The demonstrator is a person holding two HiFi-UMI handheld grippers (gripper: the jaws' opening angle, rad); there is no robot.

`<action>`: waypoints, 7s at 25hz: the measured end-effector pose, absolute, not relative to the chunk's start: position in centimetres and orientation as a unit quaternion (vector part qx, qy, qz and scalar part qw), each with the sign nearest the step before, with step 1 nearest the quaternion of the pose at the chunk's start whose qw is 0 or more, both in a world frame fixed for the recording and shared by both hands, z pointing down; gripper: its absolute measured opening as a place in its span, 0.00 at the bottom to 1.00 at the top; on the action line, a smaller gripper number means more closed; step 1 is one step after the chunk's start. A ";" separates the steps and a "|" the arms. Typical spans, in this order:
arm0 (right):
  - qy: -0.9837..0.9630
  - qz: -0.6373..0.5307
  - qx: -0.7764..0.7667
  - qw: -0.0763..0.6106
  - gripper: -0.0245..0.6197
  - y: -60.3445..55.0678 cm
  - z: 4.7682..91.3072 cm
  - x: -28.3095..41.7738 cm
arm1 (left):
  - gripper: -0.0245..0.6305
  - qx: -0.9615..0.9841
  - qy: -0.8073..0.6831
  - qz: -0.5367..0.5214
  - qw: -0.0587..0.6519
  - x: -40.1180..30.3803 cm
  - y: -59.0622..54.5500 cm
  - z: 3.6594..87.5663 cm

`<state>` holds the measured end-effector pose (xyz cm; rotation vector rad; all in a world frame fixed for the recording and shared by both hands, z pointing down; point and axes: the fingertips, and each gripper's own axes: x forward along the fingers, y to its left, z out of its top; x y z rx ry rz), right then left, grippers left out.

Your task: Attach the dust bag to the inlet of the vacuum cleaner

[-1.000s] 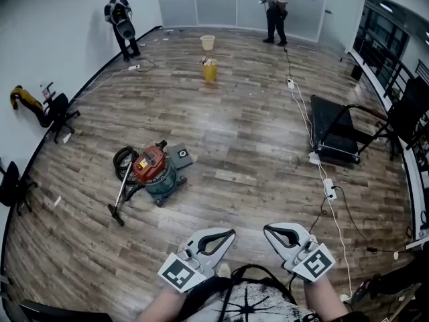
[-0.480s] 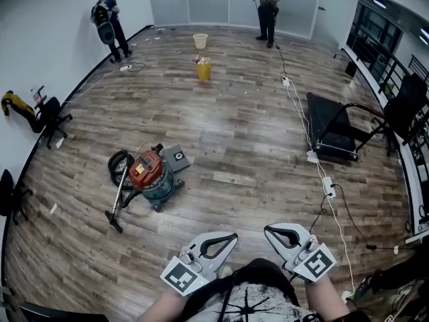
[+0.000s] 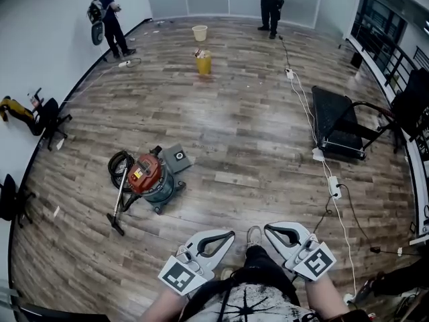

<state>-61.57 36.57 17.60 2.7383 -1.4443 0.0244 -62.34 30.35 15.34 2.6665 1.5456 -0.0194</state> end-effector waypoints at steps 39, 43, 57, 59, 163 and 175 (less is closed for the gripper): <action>-0.554 -0.039 0.831 -0.010 0.05 47.5 16.4 -30.7 | 0.04 0.899 0.436 0.012 0.047 -31.3 42.7 15.2; -0.546 -0.051 0.836 -0.005 0.05 46.7 15.7 -27.0 | 0.04 0.893 0.445 0.060 0.031 -28.2 40.9 17.3; -0.545 -0.056 0.837 -0.001 0.05 38.1 14.9 -11.9 | 0.04 0.881 0.473 -0.005 0.029 -12.0 34.9 14.5; -0.541 -0.056 0.839 0.001 0.05 37.1 15.2 -9.9 | 0.04 0.880 0.474 -0.008 0.022 -10.0 33.7 14.8; -0.999 0.023 -0.016 0.019 0.05 -14.3 22.0 23.2 | 0.04 0.830 -0.548 0.015 0.105 17.8 -8.5 22.1; -0.995 0.016 0.039 0.089 0.05 -15.4 35.7 21.9 | 0.04 0.870 -0.475 0.026 0.133 15.8 -11.6 33.6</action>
